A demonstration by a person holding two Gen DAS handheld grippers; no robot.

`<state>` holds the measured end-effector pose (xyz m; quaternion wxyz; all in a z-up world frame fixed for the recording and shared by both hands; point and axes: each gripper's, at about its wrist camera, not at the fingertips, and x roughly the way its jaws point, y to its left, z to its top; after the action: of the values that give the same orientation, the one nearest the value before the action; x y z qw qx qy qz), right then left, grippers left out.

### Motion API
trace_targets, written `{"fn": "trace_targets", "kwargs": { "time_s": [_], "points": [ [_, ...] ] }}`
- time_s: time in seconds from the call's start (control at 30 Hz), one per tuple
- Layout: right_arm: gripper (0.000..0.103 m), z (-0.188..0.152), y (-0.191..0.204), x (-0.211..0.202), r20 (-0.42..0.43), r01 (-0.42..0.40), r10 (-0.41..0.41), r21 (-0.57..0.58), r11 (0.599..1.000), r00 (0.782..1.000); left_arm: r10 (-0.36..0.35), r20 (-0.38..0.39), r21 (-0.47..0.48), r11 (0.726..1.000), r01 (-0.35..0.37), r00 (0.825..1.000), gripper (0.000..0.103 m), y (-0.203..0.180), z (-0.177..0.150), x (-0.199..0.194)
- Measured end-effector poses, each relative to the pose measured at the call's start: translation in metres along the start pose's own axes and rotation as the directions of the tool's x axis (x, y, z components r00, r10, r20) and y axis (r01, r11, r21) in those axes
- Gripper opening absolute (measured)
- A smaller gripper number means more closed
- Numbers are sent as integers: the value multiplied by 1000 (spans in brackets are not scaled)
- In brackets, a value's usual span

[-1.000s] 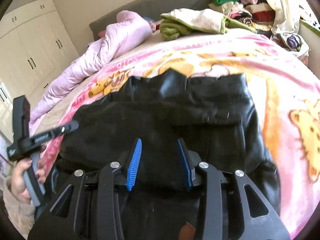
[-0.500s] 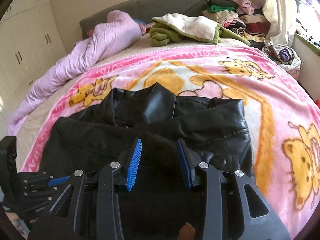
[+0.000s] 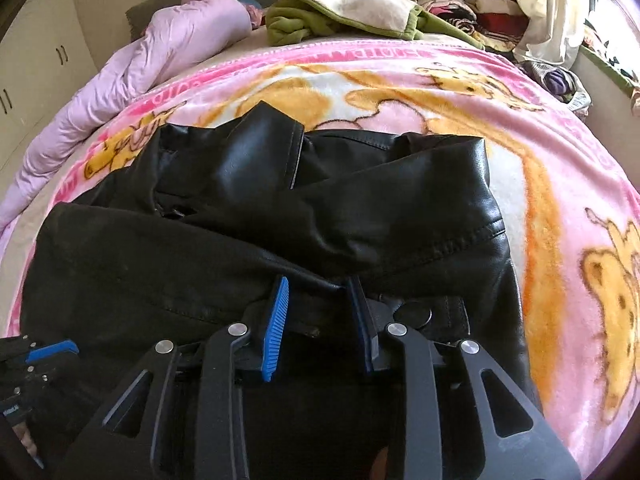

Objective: Fold large clothes
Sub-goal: 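Lift the gripped jacket hem with both grippers and fold it over the body, then open both grippers to release the folded hem onto the jacket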

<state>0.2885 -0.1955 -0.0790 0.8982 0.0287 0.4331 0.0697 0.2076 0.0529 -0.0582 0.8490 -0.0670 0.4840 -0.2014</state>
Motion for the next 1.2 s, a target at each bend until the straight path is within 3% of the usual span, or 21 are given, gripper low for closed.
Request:
{"fn": "trace_targets", "kwargs": {
  "time_s": [0.13, 0.3, 0.47, 0.57, 0.7, 0.83, 1.2],
  "points": [
    [33, -2, 2, -19, 47, -29, 29, 12, 1000, 999, 2, 2, 5, 1000, -2, 1000, 9, -1, -1, -2],
    [71, -5, 3, -42, 91, -121, 116, 44, 992, 989, -2, 9, 26, 1000, 1, 1000, 19, -6, -2, -4],
    [88, -8, 8, -61, 137, -119, 113, 35, 992, 984, -17, 18, 35, 999, 17, 1000, 43, -12, 0, -9],
    [93, -10, 3, -71, 150, -140, 131, 53, 989, 980, -26, 26, 39, 999, 25, 999, 58, -16, 0, -12],
    [95, -13, -1, -82, 166, -158, 145, 68, 985, 975, 9, 39, 66, 998, -12, 999, 73, -24, 1, -16],
    [96, -17, -3, -96, 192, -169, 153, 72, 983, 969, 48, 70, 59, 997, -52, 996, 93, -21, 3, -24],
    [96, -24, -5, -127, 240, -178, 161, 52, 983, 957, 125, 139, 17, 992, -128, 982, 93, -19, 7, -50]
  ]
}}
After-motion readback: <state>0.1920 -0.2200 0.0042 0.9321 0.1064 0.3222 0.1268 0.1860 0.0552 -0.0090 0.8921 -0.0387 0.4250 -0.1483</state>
